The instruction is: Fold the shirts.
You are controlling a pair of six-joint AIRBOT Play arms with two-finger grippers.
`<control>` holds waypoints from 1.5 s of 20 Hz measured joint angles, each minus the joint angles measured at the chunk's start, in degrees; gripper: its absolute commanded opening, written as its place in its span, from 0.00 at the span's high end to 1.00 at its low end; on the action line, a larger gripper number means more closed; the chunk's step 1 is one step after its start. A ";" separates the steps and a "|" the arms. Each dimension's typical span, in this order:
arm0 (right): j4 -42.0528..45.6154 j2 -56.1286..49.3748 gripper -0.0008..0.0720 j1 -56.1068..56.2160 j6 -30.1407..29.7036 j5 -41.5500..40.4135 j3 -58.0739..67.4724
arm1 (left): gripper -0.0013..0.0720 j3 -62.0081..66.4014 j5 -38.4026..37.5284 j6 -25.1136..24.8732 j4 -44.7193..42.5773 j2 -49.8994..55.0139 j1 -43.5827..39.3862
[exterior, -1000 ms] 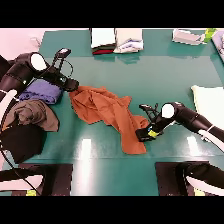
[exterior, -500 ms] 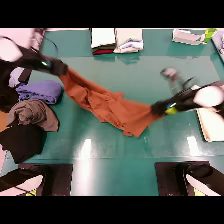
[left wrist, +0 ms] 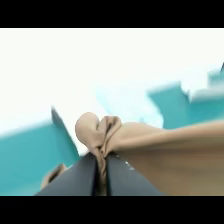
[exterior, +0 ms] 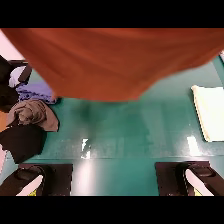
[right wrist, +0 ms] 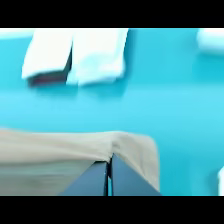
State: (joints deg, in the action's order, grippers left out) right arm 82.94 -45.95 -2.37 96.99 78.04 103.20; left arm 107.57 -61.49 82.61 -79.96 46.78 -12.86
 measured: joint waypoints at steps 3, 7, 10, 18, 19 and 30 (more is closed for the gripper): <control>0.02 -3.78 0.97 -3.45 -1.22 2.25 10.43 | 0.94 3.34 1.49 0.02 0.52 -1.81 -0.02; 0.39 -9.42 0.97 -5.60 -1.86 2.84 18.91 | 0.94 4.87 0.35 0.07 0.72 -0.02 -0.02; 0.85 -13.49 0.97 -5.99 -2.05 1.97 17.81 | 0.94 3.63 -4.24 0.85 0.61 5.95 -0.02; 1.14 -30.86 0.97 -1.33 -2.93 -2.82 0.70 | 0.94 -15.12 -4.85 2.21 0.50 30.60 0.04; 1.14 -33.55 0.96 -0.66 -3.02 -3.93 -0.79 | 0.94 -16.46 -3.45 2.19 0.48 33.62 0.02; -0.17 -43.47 0.37 -0.17 -3.96 0.42 2.14 | 0.32 -16.90 -7.69 3.08 -2.97 40.48 3.58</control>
State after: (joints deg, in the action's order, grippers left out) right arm 82.76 -89.43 -2.55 93.03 78.46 105.34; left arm 90.67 -69.19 85.69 -82.94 87.26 -9.28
